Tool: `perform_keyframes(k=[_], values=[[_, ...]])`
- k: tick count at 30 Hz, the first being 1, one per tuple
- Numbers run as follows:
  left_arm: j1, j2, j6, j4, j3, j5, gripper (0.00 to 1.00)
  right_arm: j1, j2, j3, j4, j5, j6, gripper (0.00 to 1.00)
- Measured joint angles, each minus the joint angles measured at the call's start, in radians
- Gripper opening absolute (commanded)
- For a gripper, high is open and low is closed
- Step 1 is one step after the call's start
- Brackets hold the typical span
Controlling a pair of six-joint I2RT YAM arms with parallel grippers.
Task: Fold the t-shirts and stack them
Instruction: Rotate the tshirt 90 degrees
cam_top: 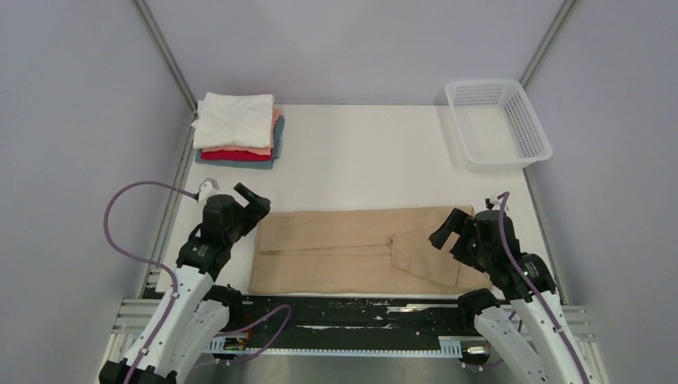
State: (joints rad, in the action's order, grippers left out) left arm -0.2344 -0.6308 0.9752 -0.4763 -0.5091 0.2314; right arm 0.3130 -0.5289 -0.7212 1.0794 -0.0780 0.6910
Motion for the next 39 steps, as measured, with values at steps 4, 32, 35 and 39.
perform_keyframes(k=[4,32,35,39], values=[[-0.019,-0.169,-0.059,0.134,-0.005,-0.176,1.00,0.000,-0.021,0.088,-0.111,0.058,0.028,1.00],[-0.394,-0.597,0.010,0.452,0.031,-0.301,1.00,-0.133,-1.510,-0.677,-0.848,0.163,-0.163,1.00],[-0.475,-0.643,0.040,0.529,0.031,-0.306,1.00,-0.133,-1.695,-0.936,-0.853,0.258,-0.209,1.00],[-0.552,-0.743,0.056,0.599,-0.019,-0.314,1.00,-0.130,-1.846,-1.157,-0.846,0.367,-0.228,1.00]])
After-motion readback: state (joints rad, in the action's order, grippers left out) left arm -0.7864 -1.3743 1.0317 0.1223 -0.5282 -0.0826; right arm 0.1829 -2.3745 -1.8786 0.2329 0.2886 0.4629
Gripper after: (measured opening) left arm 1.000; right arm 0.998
